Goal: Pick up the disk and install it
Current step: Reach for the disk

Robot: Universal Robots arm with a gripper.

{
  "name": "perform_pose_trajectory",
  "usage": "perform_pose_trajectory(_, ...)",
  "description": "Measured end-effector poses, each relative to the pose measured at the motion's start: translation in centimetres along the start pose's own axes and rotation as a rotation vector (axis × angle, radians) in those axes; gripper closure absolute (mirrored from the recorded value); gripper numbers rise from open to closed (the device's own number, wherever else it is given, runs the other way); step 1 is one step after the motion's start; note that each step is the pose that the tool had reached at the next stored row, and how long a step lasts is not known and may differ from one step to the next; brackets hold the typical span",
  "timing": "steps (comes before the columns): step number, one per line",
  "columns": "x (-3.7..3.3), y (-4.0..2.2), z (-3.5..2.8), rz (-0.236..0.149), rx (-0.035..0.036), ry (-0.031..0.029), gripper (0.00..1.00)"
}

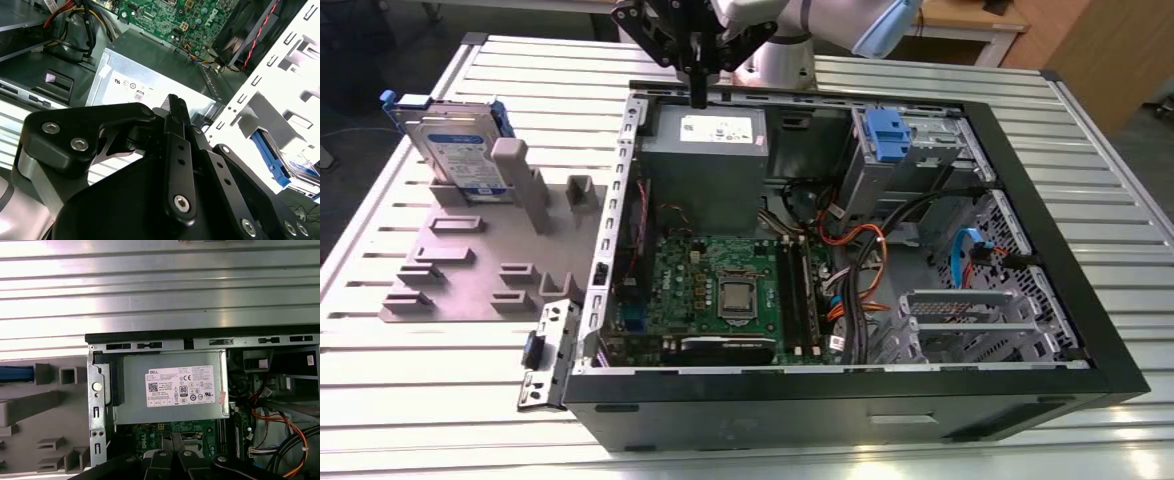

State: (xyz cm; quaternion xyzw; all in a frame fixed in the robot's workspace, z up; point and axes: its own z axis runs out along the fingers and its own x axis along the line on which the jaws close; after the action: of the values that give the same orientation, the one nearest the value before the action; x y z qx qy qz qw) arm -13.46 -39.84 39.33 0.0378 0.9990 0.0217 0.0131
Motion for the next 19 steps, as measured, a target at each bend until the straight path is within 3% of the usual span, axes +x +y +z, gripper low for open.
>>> perform_pose_trajectory(19, 0.72, -0.06, 0.01, 0.0, 0.0, 0.0, 0.89)
